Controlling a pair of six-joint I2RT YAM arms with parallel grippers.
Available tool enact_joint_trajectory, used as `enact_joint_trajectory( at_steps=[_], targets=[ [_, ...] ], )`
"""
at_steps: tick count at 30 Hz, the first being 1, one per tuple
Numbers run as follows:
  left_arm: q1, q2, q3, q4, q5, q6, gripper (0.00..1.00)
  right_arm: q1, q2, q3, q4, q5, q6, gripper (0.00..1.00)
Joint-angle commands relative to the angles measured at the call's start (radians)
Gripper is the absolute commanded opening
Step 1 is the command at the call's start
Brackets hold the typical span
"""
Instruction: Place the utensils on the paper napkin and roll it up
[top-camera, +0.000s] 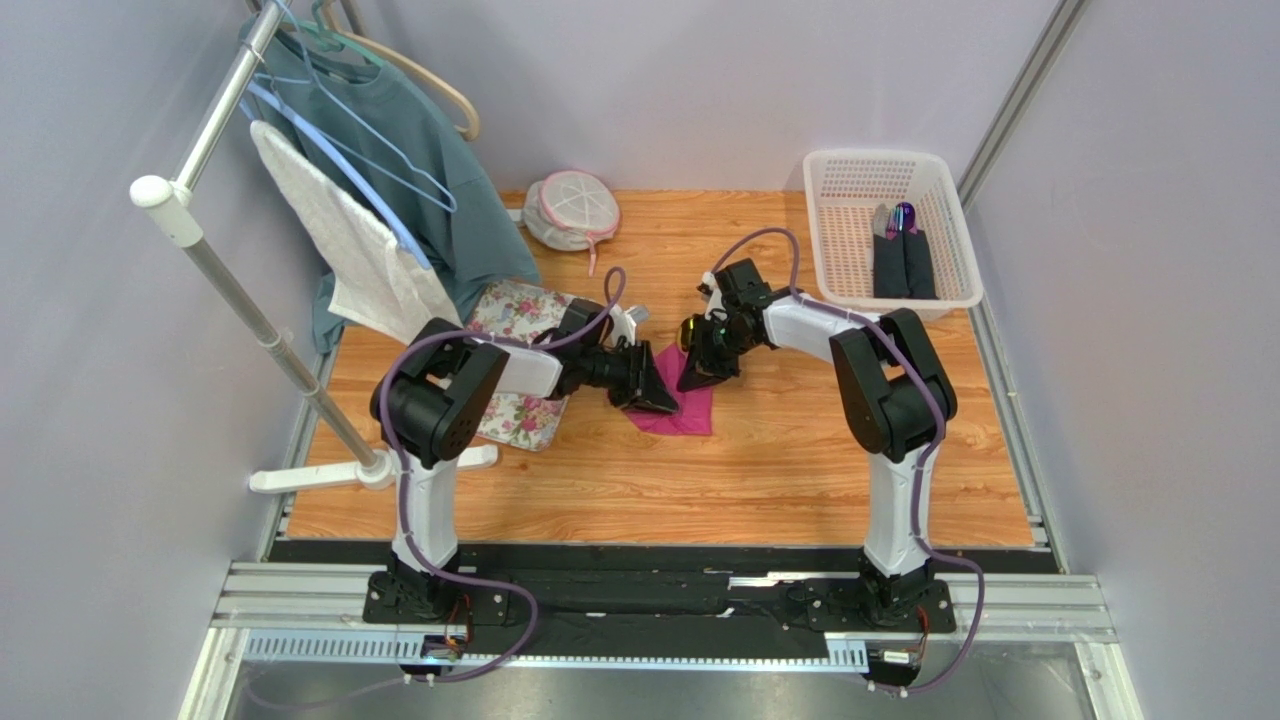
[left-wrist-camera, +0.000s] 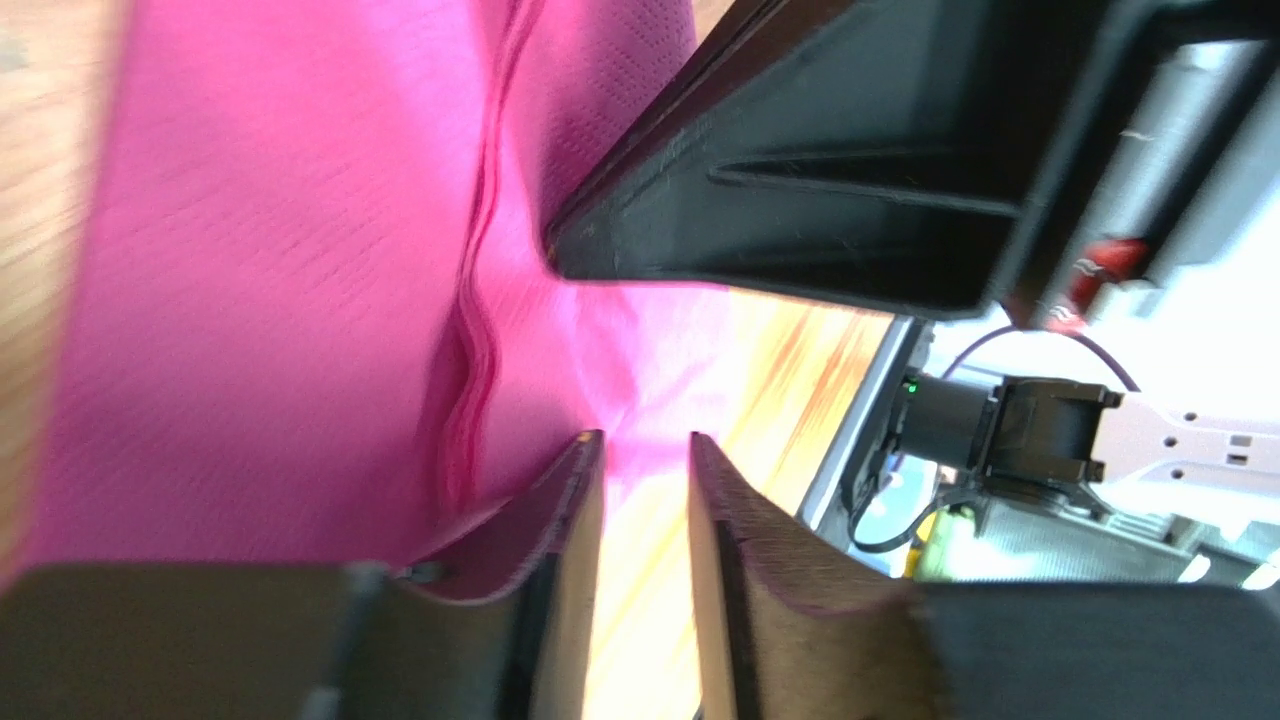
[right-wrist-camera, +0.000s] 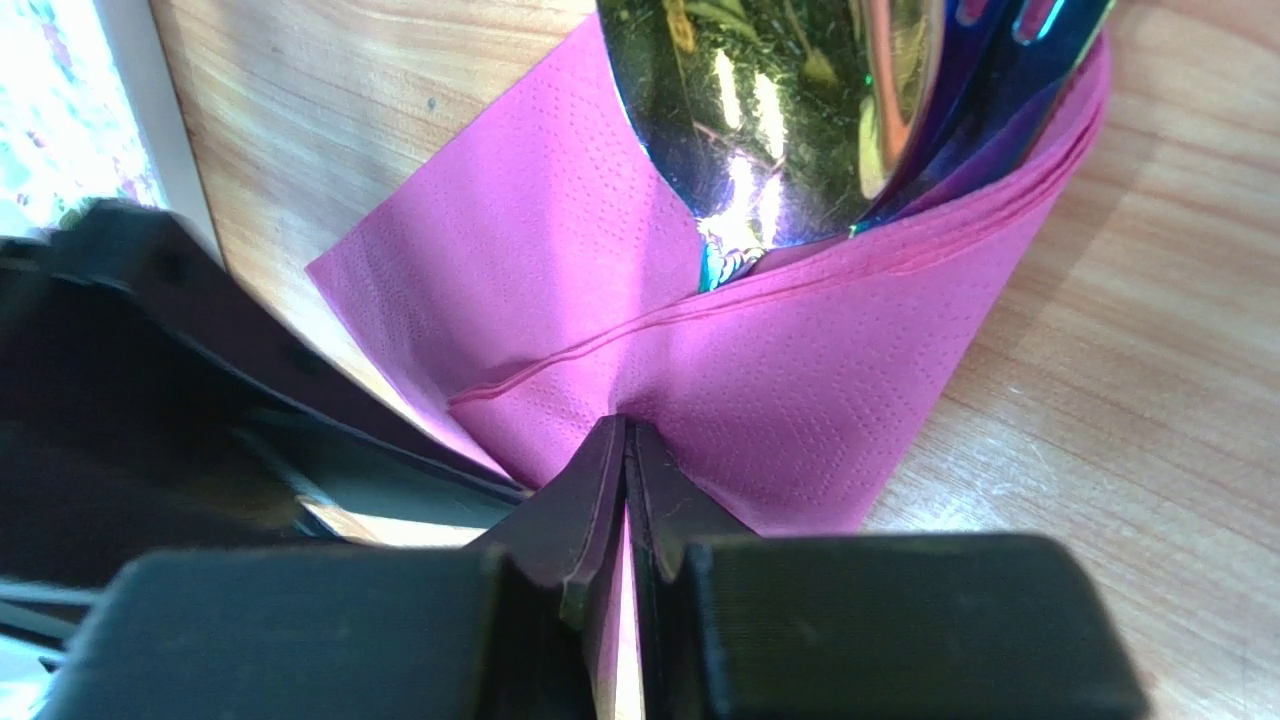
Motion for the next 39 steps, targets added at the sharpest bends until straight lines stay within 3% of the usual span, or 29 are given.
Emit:
enact_joint_trajectory(
  at_steps=[1,8,11,20,31,39],
  targets=[
    [0.042,-0.135,0.002,-0.122,-0.024,0.117,0.38,0.006,0.032,-0.051,0.039,0.059,-0.056,0.07],
    [0.016,-0.135,-0.024,0.014,0.072,0.039,0.32,0.003,0.035,-0.072,0.068,0.033,-0.029,0.06],
    [-0.016,-0.101,-0.013,0.040,0.066,0.035,0.25,0.001,0.041,-0.069,0.070,0.030,-0.013,0.06],
    [-0.023,0.032,0.017,-0.033,0.008,0.059,0.07,-0.008,0.032,-0.061,0.053,0.018,-0.005,0.07],
    [-0.010,0.081,0.013,-0.118,-0.020,0.102,0.01,-0.009,-0.057,0.037,-0.016,-0.077,-0.031,0.14],
    [-0.010,0.091,0.033,-0.116,-0.018,0.102,0.01,0.024,-0.088,-0.006,-0.082,-0.079,-0.074,0.13]
  ],
)
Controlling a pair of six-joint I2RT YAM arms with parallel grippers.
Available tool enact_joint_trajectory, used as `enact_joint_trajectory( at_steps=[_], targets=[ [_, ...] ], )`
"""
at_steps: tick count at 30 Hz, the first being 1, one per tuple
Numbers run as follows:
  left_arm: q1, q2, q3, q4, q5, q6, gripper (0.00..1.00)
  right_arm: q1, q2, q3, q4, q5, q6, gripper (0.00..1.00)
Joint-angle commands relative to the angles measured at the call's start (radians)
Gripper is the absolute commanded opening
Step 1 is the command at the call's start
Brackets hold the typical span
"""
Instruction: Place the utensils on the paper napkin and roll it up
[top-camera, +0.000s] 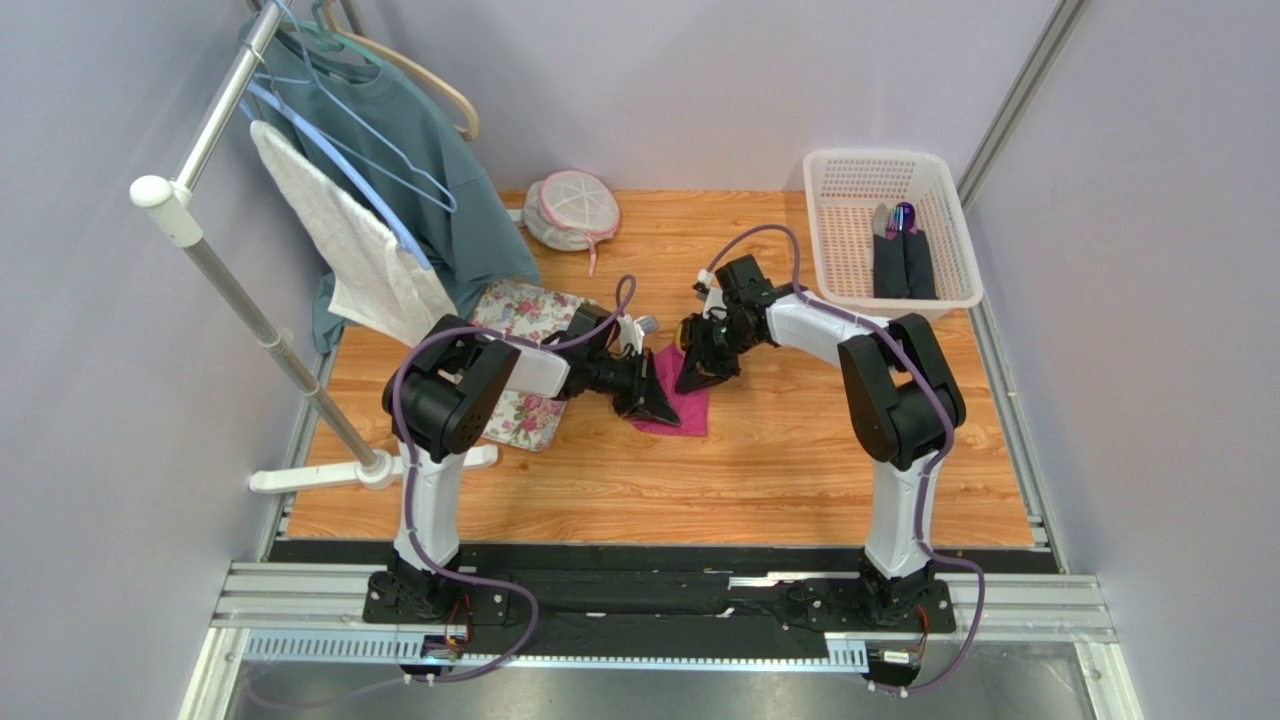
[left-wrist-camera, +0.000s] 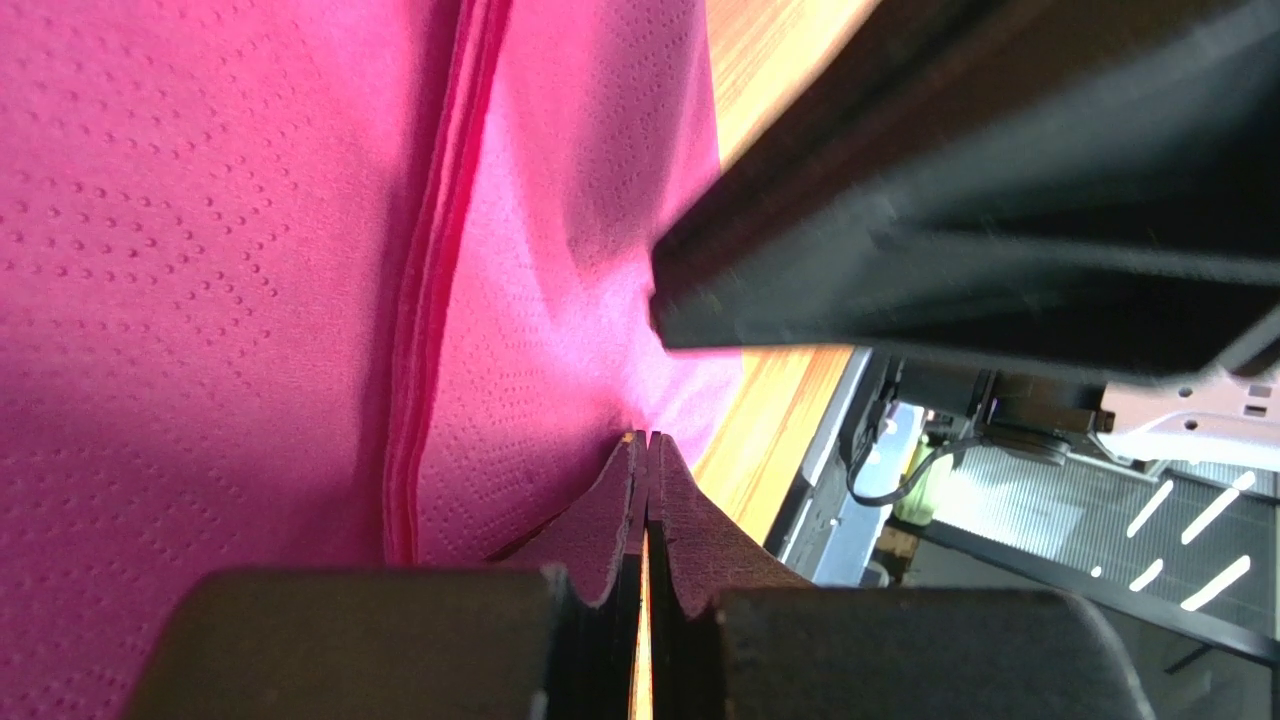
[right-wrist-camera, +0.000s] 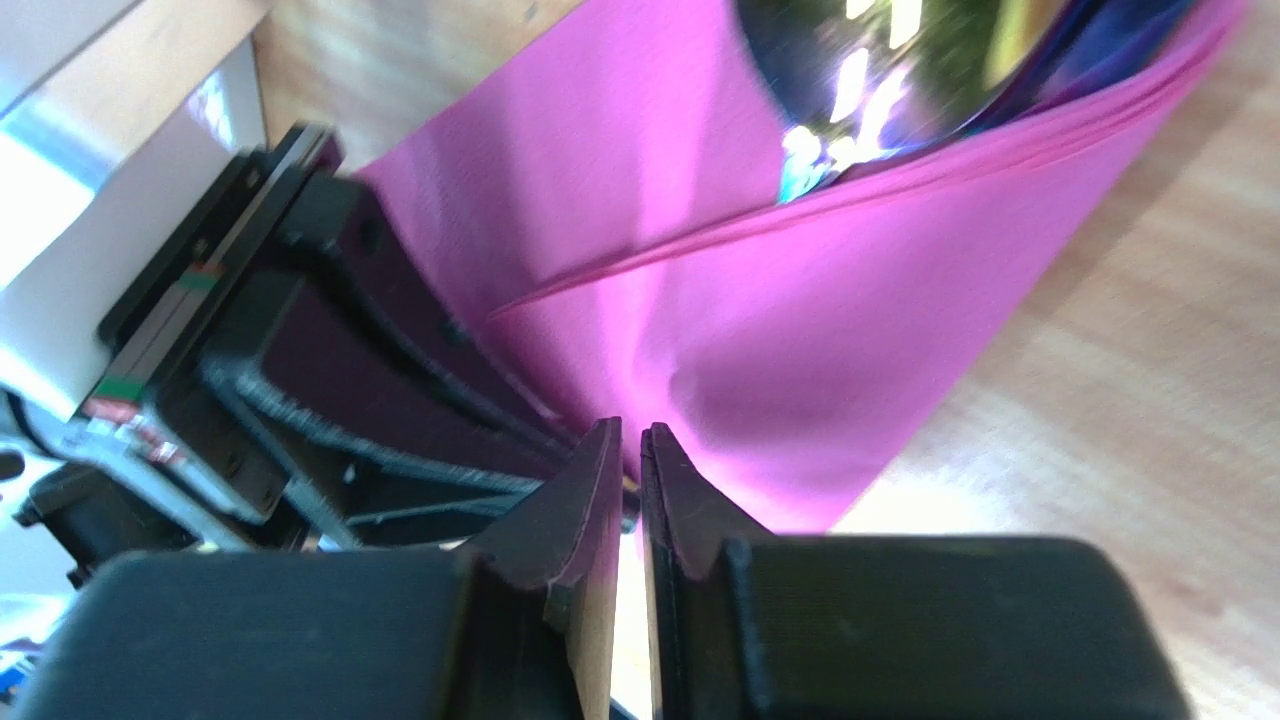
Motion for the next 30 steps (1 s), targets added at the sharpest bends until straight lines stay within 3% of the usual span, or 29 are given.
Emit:
enact_joint_trajectory(
  at_steps=[1,11,30],
  targets=[
    [0.005,0.046,0.011,-0.066,-0.083,0.063,0.01,0.023,-0.036,-0.010,-0.031,-0.016,-0.035,0.13],
    [0.003,0.039,-0.001,-0.083,-0.084,0.086,0.01,0.031,0.019,-0.021,-0.006,0.021,-0.050,0.12],
    [0.005,0.045,-0.015,-0.080,-0.081,0.091,0.01,-0.026,0.129,0.145,-0.014,0.074,-0.093,0.11]
  ],
)
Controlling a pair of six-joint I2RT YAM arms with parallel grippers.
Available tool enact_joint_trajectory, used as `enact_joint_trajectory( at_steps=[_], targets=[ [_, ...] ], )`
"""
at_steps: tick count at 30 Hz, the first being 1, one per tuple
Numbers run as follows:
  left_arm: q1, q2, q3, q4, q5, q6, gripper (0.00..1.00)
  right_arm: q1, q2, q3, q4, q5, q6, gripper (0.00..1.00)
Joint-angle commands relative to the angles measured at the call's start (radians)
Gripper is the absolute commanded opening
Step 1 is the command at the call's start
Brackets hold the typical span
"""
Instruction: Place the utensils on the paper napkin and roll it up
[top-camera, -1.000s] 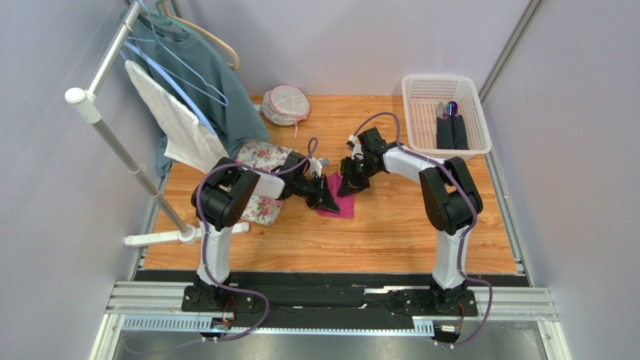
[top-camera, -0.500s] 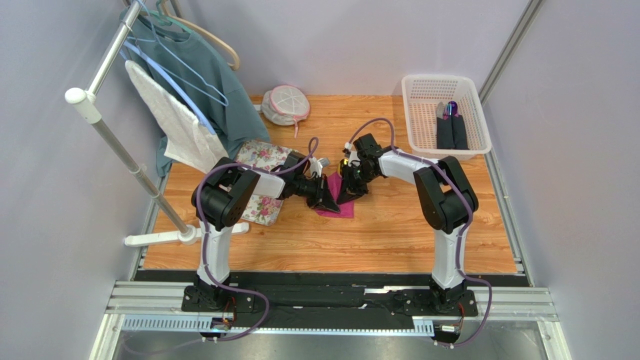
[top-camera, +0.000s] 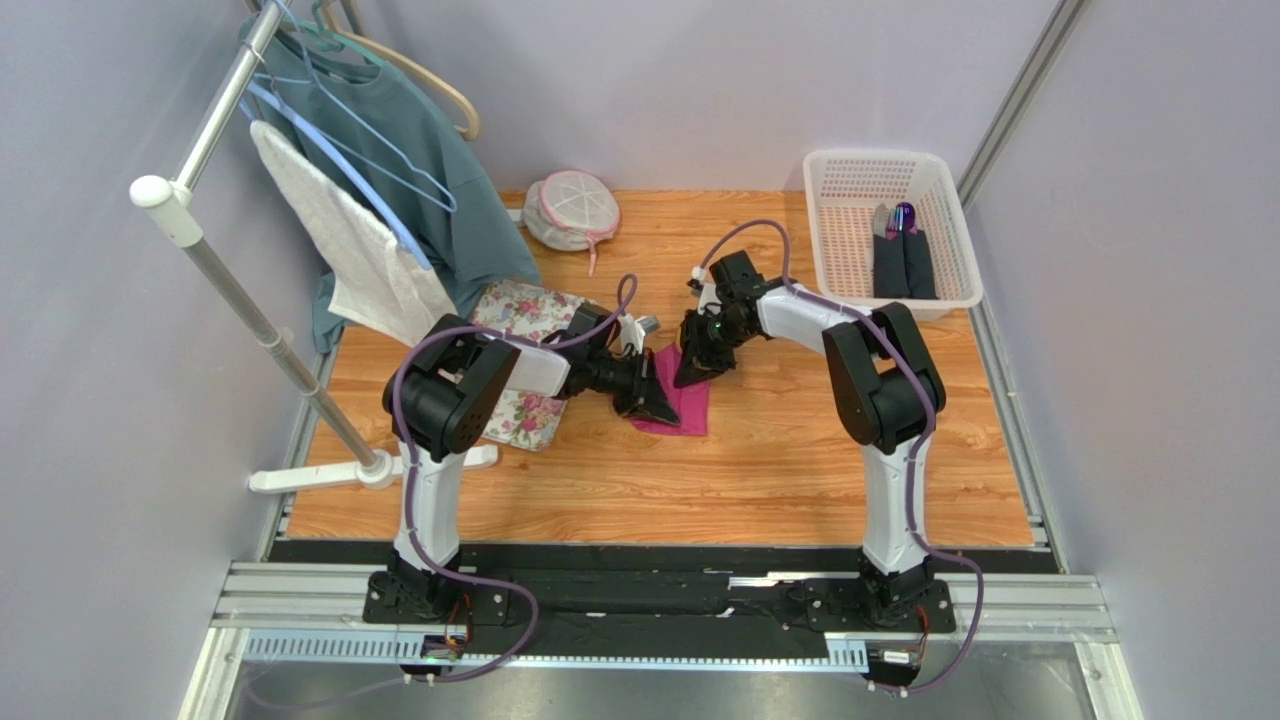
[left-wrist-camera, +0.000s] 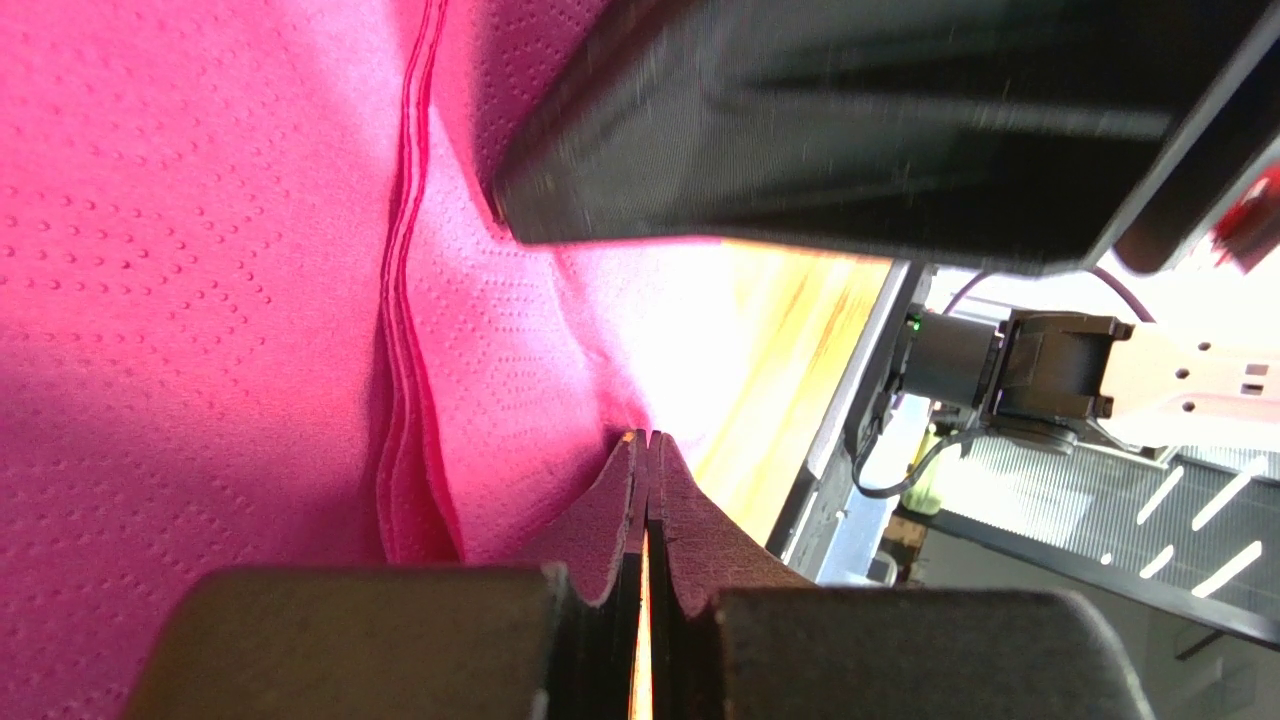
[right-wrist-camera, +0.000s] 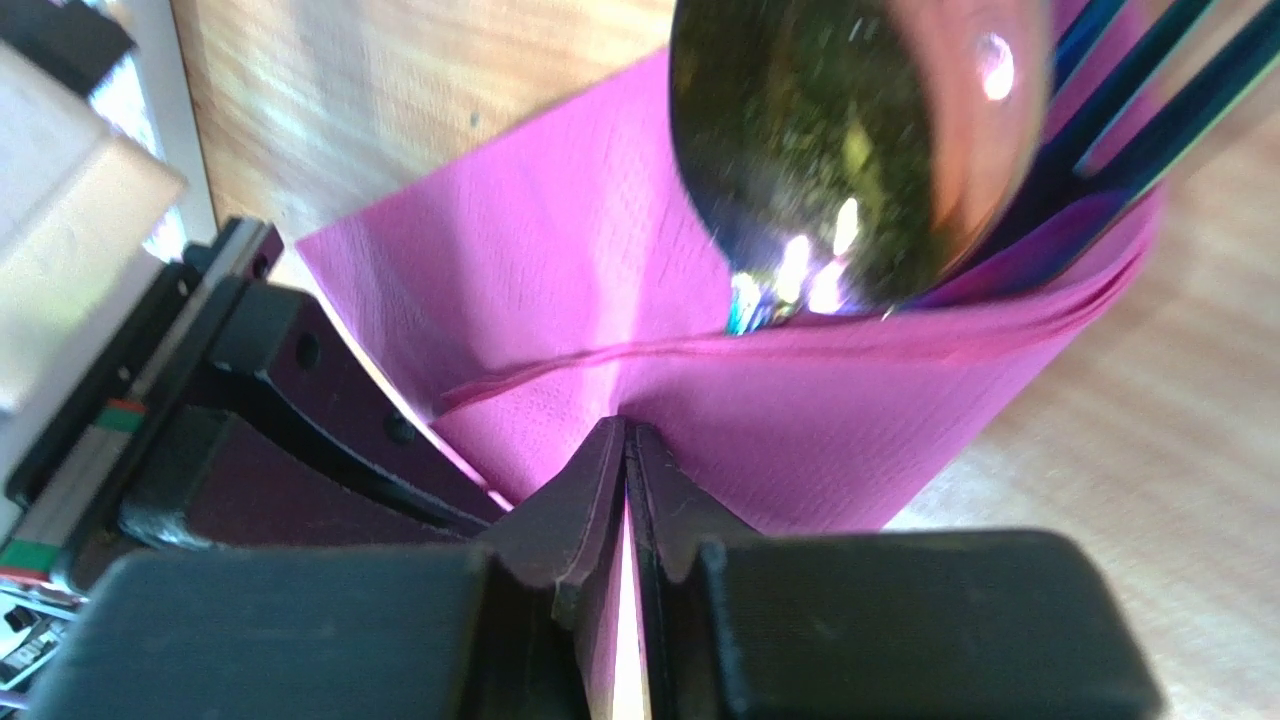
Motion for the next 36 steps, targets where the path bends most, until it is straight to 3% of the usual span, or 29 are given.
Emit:
enact_joint_trajectory(
  at_steps=[1,13,23,30,36],
  targets=[
    [0.004,0.041,-0.029,-0.059,-0.093,0.065,0.01,-0.017,0.035,0.059,0.007,0.053,-0.042,0.11],
    [0.004,0.047,-0.029,-0.060,-0.097,0.062,0.01,-0.031,0.094,0.146,0.006,0.073,-0.050,0.11],
    [0.004,0.052,-0.025,-0.060,-0.094,0.062,0.01,-0.034,0.035,0.205,-0.020,0.027,-0.045,0.13],
    [0.006,0.050,-0.036,-0.010,-0.080,0.043,0.01,-0.035,-0.125,0.061,0.042,-0.177,0.027,0.16],
    [0.009,0.050,-0.039,0.004,-0.074,0.036,0.01,-0.043,-0.234,-0.165,0.141,-0.248,0.119,0.15]
  ],
)
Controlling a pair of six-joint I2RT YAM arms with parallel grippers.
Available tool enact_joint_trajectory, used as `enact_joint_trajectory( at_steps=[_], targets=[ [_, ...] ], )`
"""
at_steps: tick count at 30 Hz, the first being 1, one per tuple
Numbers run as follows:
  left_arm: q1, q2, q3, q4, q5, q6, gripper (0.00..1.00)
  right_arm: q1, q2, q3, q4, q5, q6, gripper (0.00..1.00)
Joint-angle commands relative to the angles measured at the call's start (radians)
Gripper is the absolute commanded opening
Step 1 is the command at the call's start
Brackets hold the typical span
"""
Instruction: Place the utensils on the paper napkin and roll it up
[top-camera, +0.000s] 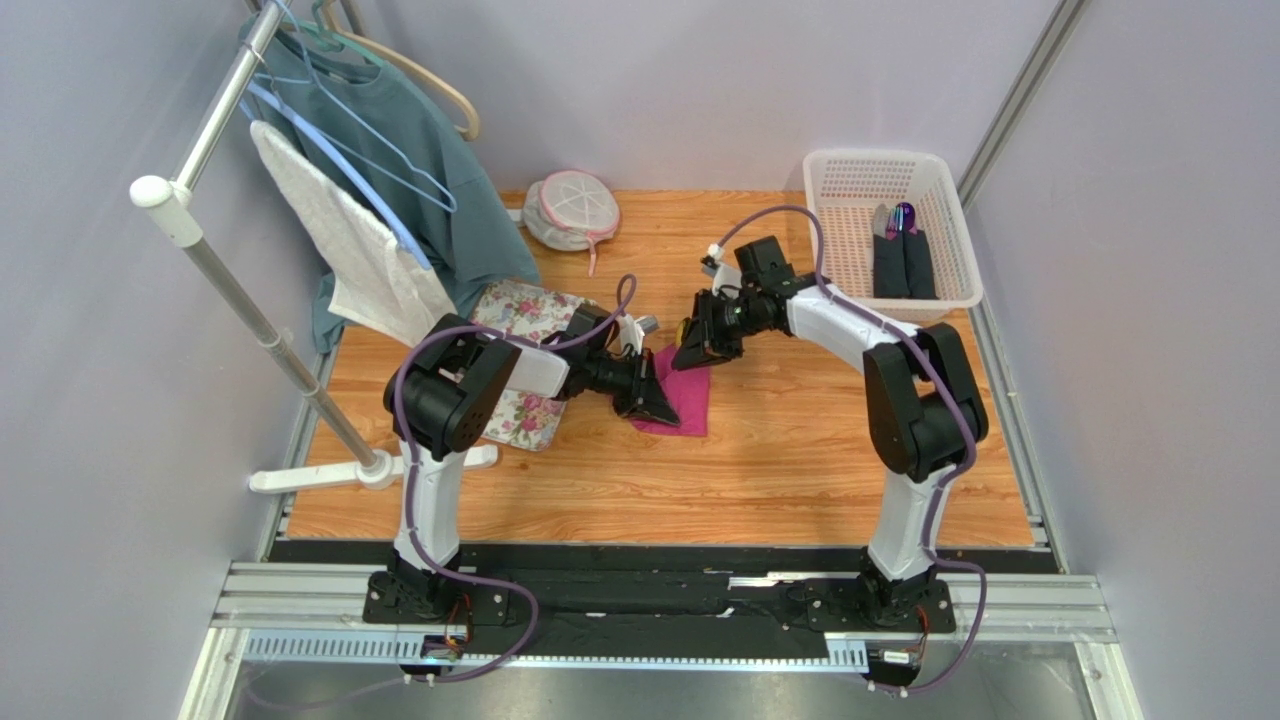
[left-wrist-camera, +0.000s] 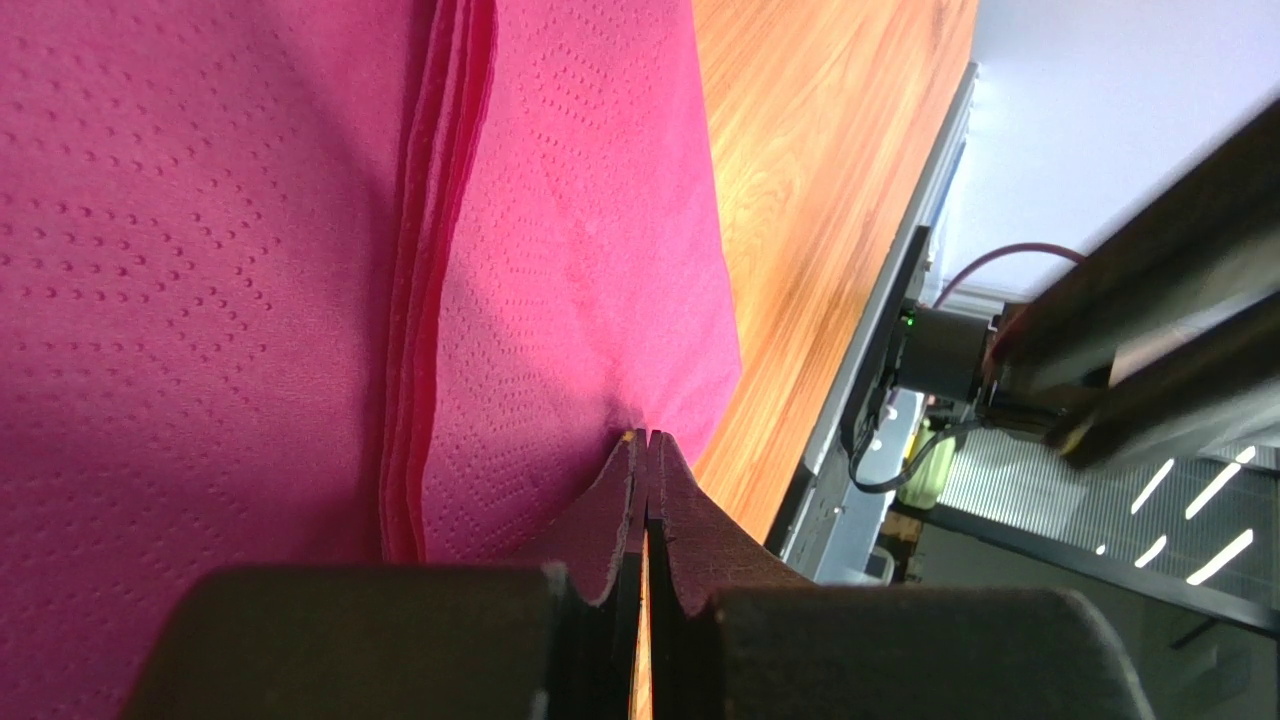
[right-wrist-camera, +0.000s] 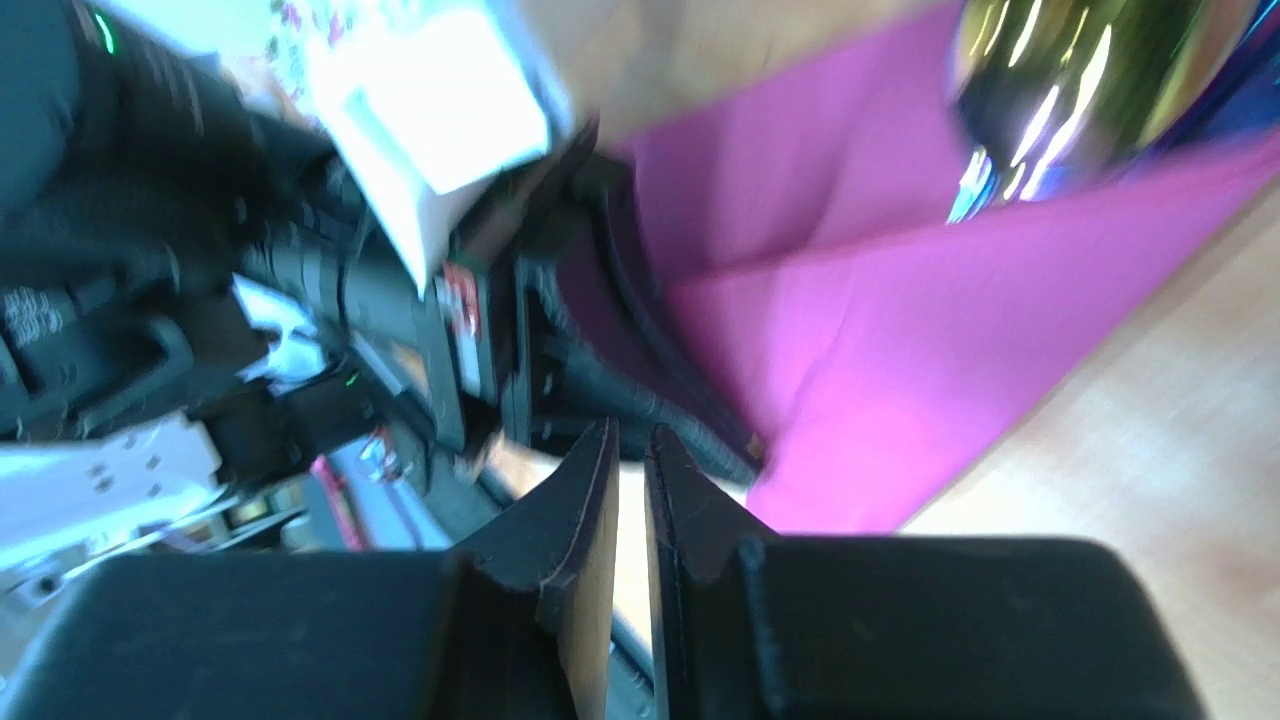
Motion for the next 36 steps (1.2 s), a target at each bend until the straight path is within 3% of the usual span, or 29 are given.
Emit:
enact_joint_trajectory(
  at_steps=[1,10,19,26,36],
  targets=[
    [0.005,0.043,-0.031,-0.027,-0.090,0.043,0.01,-0.007,-0.069,-0.127,0.089,-0.084,0.072,0.15],
    [0.008,0.049,-0.033,-0.012,-0.087,0.031,0.01,-0.022,-0.018,-0.239,0.166,-0.116,0.112,0.11],
    [0.008,0.056,-0.037,0.002,-0.083,0.023,0.01,-0.108,0.088,-0.323,0.403,-0.279,0.271,0.08],
    [0.008,0.063,-0.034,0.003,-0.083,0.020,0.01,-0.114,0.114,-0.356,0.477,-0.345,0.327,0.07],
    [0.008,0.061,-0.036,0.005,-0.086,0.023,0.01,-0.112,0.118,-0.364,0.545,-0.328,0.338,0.07]
  ],
)
